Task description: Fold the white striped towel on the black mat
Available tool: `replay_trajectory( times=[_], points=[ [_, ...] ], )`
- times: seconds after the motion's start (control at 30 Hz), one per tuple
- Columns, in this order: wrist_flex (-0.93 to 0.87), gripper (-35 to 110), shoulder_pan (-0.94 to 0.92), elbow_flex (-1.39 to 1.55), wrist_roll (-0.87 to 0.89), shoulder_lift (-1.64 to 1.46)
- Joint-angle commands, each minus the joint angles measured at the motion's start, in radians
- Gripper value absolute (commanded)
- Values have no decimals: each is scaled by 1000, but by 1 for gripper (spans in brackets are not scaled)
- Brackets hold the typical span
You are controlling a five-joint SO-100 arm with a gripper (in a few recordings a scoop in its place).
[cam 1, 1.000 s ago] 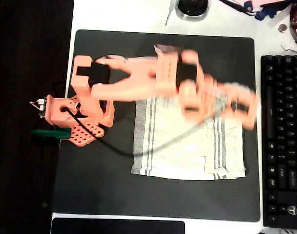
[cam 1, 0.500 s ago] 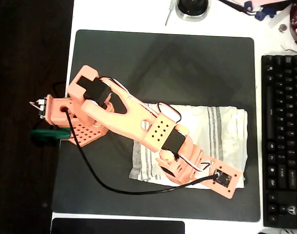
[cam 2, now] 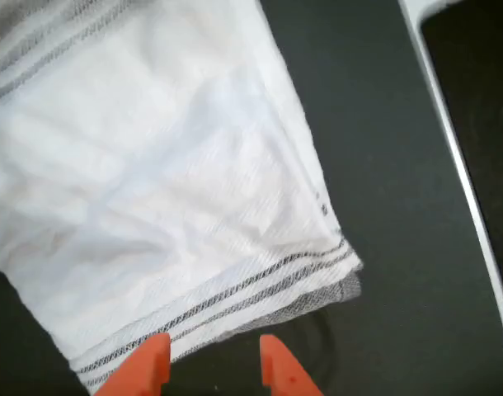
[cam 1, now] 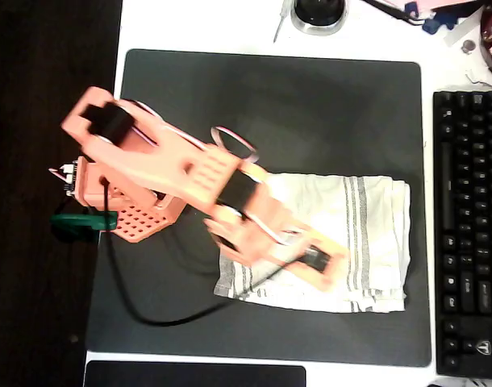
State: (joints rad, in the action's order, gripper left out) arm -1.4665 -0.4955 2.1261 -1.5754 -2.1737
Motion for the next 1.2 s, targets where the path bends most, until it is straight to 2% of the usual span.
replay_trajectory(
  times=[0.0, 0.33, 0.43, 0.53, 0.7, 0.8, 0.93, 1.17],
  points=[
    [-43, 15, -29, 152, 25, -184],
    [190, 17, -64, 571, 252, -301],
    [330, 17, -64, 675, 305, -310],
    [471, 17, -31, 747, 376, -302],
    [604, 11, 40, 821, 476, -296],
    [595, 2, 55, 802, 488, -287],
    [492, 0, 11, 727, 451, -291],
    [67, 0, -126, 557, 341, -469]
  ],
)
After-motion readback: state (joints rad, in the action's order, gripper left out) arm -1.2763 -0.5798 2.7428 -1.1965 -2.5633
